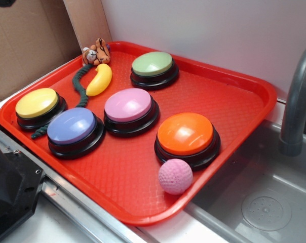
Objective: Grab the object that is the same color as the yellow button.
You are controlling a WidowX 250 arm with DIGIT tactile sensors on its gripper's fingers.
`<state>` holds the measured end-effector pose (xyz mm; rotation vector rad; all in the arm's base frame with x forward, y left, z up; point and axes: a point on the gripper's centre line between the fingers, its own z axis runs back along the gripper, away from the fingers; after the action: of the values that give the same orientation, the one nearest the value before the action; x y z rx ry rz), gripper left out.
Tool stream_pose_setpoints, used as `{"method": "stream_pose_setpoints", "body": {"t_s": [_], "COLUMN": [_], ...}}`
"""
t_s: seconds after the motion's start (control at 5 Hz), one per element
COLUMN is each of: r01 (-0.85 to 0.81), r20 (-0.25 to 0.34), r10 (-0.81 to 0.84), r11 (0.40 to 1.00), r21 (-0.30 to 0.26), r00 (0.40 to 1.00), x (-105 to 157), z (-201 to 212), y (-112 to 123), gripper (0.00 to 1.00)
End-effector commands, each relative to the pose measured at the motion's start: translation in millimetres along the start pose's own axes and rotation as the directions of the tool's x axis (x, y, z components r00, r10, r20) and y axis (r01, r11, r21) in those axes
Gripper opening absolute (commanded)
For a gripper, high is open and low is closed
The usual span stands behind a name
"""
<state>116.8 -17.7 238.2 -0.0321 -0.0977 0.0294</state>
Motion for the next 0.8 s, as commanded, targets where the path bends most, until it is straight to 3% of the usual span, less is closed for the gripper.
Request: {"method": "stream_pose_setpoints", "body": {"t_s": [0.0, 0.4, 0.6], "r01": [0.000, -0.188, -0.255], "r20": [0.000, 0.060, 0.056], "r10": [0.000, 0.187, 0.257], "r11": [1.000, 0.982, 0.966], "r21": [0.000, 0.021, -0.046], "r00": [1.000, 0.981, 0.965], "x": [0, 28, 49], "z": [0, -22, -41], "y": [0, 19, 44], "gripper": [1.00, 1.00, 1.00]}}
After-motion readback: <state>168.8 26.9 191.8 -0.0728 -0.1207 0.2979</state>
